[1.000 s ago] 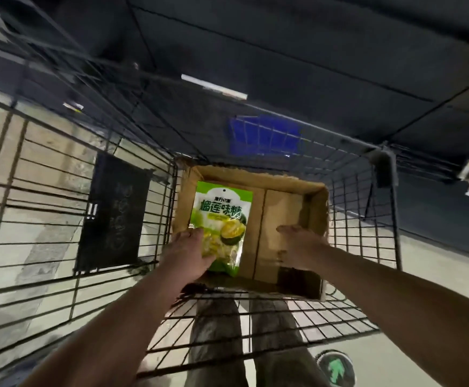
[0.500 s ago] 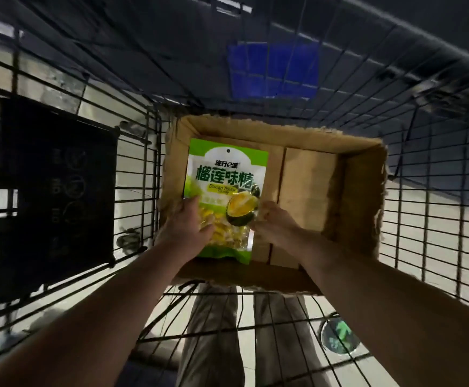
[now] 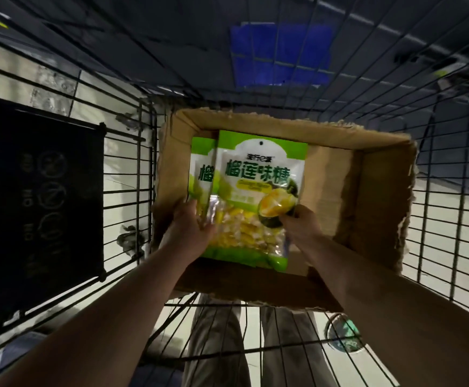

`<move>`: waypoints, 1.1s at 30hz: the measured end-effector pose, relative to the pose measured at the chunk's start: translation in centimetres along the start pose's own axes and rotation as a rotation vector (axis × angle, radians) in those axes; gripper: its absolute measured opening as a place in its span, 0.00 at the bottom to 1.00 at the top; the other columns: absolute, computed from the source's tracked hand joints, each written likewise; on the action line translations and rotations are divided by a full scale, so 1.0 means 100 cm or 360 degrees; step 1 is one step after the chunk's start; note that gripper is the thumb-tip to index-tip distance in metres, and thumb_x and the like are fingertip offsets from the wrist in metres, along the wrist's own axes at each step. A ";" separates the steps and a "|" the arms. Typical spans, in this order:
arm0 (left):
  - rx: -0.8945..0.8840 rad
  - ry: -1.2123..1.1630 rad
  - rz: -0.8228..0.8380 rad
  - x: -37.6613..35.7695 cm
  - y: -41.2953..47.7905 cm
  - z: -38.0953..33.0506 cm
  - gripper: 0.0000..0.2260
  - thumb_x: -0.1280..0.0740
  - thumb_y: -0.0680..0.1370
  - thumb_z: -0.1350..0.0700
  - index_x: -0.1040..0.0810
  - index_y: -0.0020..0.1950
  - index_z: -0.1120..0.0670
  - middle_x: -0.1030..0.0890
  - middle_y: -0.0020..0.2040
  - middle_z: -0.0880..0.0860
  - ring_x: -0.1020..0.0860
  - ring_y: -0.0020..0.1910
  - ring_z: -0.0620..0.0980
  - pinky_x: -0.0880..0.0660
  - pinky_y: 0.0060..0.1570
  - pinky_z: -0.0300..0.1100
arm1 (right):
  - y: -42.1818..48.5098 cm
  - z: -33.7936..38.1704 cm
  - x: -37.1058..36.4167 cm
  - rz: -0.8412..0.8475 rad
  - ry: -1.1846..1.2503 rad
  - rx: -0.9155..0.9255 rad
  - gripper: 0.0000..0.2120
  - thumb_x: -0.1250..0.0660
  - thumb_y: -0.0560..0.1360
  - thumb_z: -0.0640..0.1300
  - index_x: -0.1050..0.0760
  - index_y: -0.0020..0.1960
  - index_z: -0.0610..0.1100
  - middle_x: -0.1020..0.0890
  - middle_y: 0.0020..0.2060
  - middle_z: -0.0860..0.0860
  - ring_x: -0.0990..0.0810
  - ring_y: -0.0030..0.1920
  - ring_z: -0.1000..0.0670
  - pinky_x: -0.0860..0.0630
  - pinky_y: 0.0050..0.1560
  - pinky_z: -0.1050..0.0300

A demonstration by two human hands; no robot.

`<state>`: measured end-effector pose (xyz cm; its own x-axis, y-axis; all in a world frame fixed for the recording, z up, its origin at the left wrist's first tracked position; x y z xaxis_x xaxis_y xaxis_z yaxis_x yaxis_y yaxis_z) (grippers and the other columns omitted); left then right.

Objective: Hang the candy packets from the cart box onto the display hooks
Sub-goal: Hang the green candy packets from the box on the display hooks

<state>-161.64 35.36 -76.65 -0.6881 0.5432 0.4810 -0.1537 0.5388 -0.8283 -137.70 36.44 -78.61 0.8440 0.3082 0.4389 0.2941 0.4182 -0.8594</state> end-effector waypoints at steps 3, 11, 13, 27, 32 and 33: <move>0.0058 -0.0076 0.0004 -0.007 0.011 -0.003 0.26 0.29 0.74 0.51 0.32 0.70 0.54 0.27 0.65 0.55 0.24 0.61 0.56 0.28 0.53 0.42 | 0.005 -0.018 0.036 -0.0125 -0.0005 -0.0018 0.13 0.37 0.78 0.42 0.25 0.60 0.37 0.24 0.44 0.46 0.24 0.43 0.47 0.33 0.40 0.60; 0.0241 -0.0361 -0.0116 -0.023 0.034 -0.010 0.28 0.27 0.70 0.49 0.27 0.67 0.56 0.22 0.62 0.58 0.23 0.60 0.58 0.25 0.56 0.49 | 0.007 -0.058 0.081 -0.0390 0.0061 -0.0129 0.16 0.41 0.79 0.44 0.28 0.66 0.41 0.21 0.58 0.40 0.24 0.58 0.37 0.29 0.53 0.50; 0.0235 -0.0300 -0.0130 -0.028 0.036 -0.013 0.28 0.27 0.72 0.50 0.29 0.69 0.56 0.25 0.65 0.59 0.26 0.64 0.60 0.27 0.61 0.52 | 0.008 -0.061 0.081 -0.0415 0.0085 -0.0127 0.16 0.42 0.80 0.42 0.27 0.65 0.40 0.22 0.60 0.38 0.24 0.59 0.36 0.30 0.53 0.50; 0.0371 -0.0580 -0.0114 -0.030 0.035 0.017 0.41 0.28 0.55 0.40 0.27 0.67 0.52 0.20 0.61 0.56 0.21 0.58 0.58 0.24 0.59 0.58 | 0.005 -0.064 0.075 -0.0298 0.0225 -0.0078 0.22 0.30 0.71 0.48 0.27 0.62 0.42 0.19 0.55 0.43 0.21 0.55 0.40 0.23 0.58 0.44; 0.0377 -0.0747 0.0089 -0.031 0.019 0.011 0.28 0.26 0.63 0.44 0.21 0.60 0.55 0.18 0.55 0.57 0.19 0.52 0.57 0.21 0.49 0.51 | 0.003 -0.065 0.073 -0.0199 0.0312 -0.0033 0.16 0.31 0.72 0.46 0.24 0.59 0.44 0.18 0.53 0.43 0.20 0.54 0.41 0.24 0.59 0.41; 0.0356 -0.0775 0.0099 -0.030 0.017 0.008 0.25 0.26 0.65 0.46 0.22 0.59 0.55 0.18 0.54 0.58 0.19 0.51 0.57 0.21 0.50 0.53 | 0.002 -0.064 0.073 -0.0180 0.0318 -0.0024 0.14 0.31 0.74 0.45 0.24 0.58 0.44 0.18 0.52 0.43 0.20 0.53 0.41 0.23 0.57 0.42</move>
<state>-160.38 34.17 -79.73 -0.9418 0.1799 0.2840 -0.2125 0.3359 -0.9176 -128.62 33.34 -77.23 0.8768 0.0842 0.4733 0.3974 0.4272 -0.8122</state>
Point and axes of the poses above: each hand's wrist, its own y-axis towards the middle knuckle, its own x-axis out of the back of the hand, z = x × y, the point moved 7 cm from there along y, towards the middle knuckle
